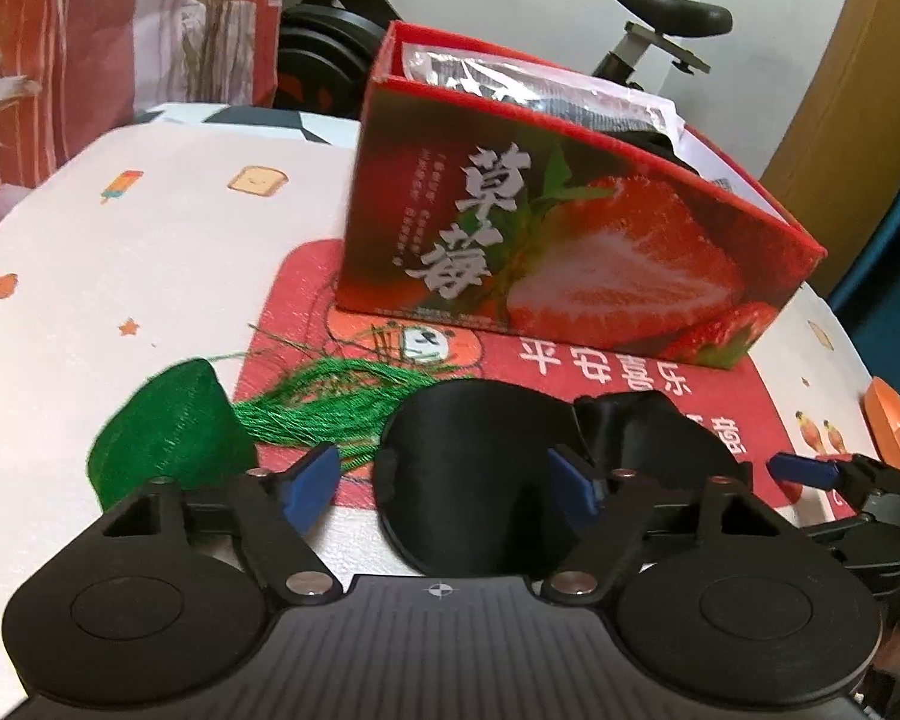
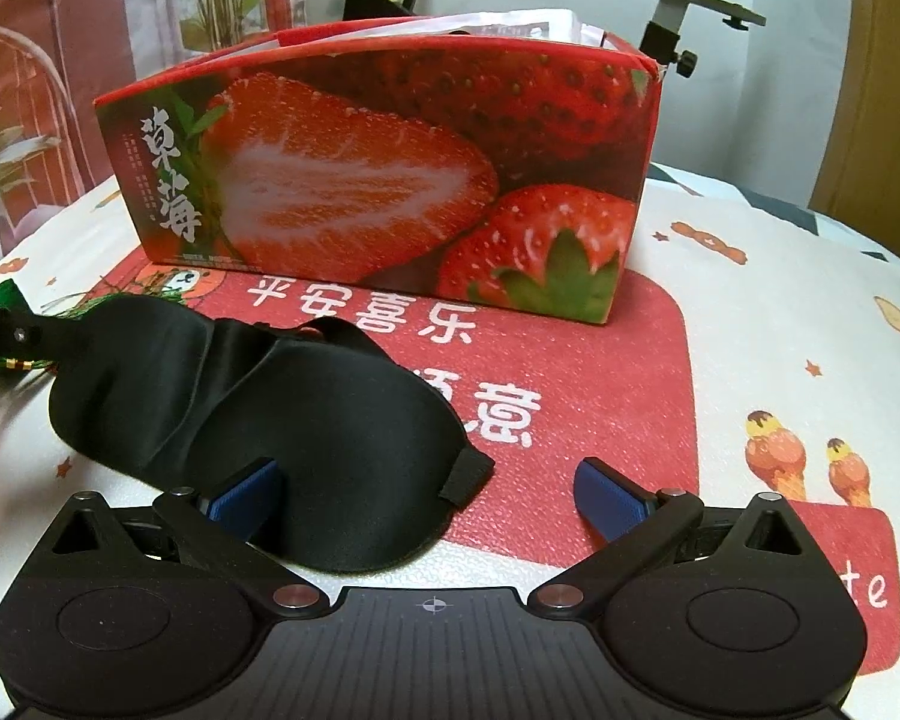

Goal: Organize soft objects
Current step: 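Close both grippers on the black eye mask, one at each strap end, then lift the eye mask with both grippers and carry it over the box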

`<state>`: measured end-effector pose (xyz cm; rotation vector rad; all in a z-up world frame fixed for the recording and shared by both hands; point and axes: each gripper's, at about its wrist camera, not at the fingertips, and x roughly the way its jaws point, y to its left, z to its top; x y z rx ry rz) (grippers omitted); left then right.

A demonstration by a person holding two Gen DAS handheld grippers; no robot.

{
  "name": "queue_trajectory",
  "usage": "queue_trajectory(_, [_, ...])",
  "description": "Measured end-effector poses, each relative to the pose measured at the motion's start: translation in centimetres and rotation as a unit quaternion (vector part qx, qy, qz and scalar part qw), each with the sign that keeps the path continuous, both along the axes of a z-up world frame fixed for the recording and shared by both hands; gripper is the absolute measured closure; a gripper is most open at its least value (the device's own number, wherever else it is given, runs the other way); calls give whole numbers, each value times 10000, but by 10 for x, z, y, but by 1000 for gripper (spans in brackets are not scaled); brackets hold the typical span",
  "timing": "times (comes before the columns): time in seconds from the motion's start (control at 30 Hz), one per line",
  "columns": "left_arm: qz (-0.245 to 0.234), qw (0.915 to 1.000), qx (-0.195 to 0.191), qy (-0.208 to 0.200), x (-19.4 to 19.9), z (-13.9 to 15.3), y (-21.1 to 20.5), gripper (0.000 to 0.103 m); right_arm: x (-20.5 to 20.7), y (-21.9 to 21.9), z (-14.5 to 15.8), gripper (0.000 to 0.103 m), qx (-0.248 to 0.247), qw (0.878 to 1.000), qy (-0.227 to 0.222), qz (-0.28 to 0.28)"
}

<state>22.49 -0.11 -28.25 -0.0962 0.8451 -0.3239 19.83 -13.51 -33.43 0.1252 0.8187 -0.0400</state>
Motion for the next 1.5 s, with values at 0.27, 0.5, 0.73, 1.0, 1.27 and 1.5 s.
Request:
queue_trajectory(0.27, [-175, 9997, 66, 134, 2, -8, -8, 31, 0, 1, 0, 0, -12, 10000, -22, 4])
queue_trajectory(0.5, [-328, 9986, 406, 33, 0, -19, -17, 31, 0, 1, 0, 0, -1, 10000, -18, 6])
queue_trajectory(0.73, [-299, 9991, 310, 20, -1, -19, -14, 31, 2, 3, 0, 1, 32, 10000, -29, 43])
queue_trajectory(1.0, [-302, 9992, 260, 27, -2, -17, -12, 45, 2, 5, 2, 12, 98, 9998, -95, 170])
queue_trajectory(1.27, [-333, 9992, 230, 38, -3, -17, -12, 48, 2, 7, 3, 26, 191, 9992, -156, 301])
queue_trajectory(1.5, [-389, 9991, 183, 68, -4, -17, -13, 50, 1, 5, 5, 39, 419, 9985, -165, 323])
